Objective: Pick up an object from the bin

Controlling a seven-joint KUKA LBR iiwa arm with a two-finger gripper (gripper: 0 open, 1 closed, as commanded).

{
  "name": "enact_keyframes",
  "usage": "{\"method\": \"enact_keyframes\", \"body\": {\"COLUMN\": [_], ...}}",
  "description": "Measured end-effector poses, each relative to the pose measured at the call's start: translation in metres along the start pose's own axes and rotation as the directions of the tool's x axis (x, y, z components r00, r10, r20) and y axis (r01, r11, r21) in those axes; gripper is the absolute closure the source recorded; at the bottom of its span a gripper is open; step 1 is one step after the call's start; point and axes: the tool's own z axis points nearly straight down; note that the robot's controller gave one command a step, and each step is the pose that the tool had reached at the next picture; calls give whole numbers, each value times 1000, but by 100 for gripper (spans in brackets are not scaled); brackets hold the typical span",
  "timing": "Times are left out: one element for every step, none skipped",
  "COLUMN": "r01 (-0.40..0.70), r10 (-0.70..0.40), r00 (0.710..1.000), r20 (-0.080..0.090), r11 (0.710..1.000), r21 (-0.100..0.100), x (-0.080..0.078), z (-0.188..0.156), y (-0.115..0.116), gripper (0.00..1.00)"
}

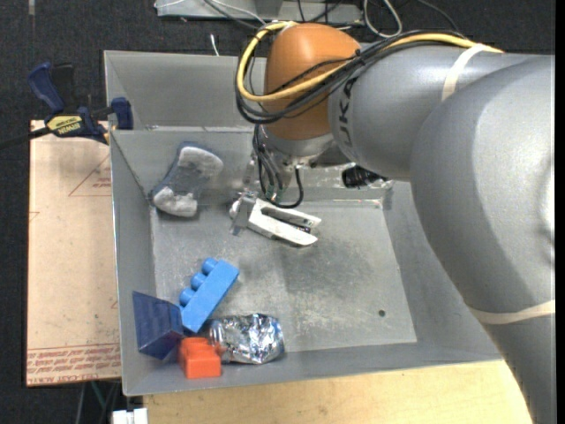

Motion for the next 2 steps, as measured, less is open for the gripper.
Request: {"method": "enact_keyframes", "body": {"r01": [-98,8], "r10": [98,-8], "r00": [995,1000], "r20": [-6,2], "r11": [995,1000], "r21": [-2,-2], "x": [15,21], "z": [21,19], "y": [-14,-8], "gripper": [0,0]}}
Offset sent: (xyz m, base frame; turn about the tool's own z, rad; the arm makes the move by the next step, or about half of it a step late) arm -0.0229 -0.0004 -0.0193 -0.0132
